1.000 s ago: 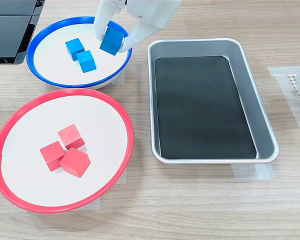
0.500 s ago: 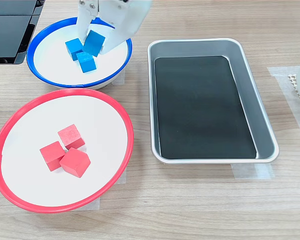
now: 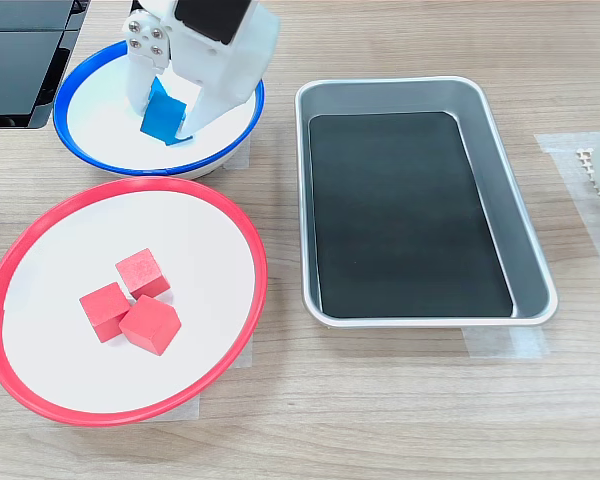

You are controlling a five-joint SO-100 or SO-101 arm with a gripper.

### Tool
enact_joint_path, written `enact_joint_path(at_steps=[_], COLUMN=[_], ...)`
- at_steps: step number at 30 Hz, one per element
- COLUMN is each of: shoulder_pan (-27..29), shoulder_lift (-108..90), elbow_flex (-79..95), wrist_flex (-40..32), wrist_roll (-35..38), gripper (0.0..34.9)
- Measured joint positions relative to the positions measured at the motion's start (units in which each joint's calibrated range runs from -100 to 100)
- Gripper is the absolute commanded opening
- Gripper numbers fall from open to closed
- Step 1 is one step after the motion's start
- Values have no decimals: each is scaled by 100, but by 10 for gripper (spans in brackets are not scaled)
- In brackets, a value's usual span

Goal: Relocate any blue block in the red dish to the blue dish, correcting any misplacements.

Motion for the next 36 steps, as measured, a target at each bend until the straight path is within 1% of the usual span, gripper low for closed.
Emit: enact_joint_path(at_steps=[2,3,5,6,9,11,12,14,15,19,23,25,26,27,29,34,36], shoulder_pan=[-35,-71,-80,-80,-35,-18,-18,-18,-18,-177,-398,-469,-487,-628,-681,-832,-770], shoulder_lift=[0,0,0,0,0,0,0,-128,-213,-1057,-2447,-3436,-3674,-4604,-5422,-7255,-8329], elbow_flex=[0,0,0,0,0,0,0,36,91,735,2051,3149,3421,4546,5554,7532,8512], wrist_flex=[73,131,196,228,326,367,383,392,392,212,-220,-710,-840,-1297,-1533,-1868,-1933], wrist_roll=[-39,-73,-107,-137,-161,-161,-161,-151,-137,29,249,381,410,513,576,596,537], gripper=[82,106,129,136,140,116,92,10,0,0,0,0,0,0,0,0,0])
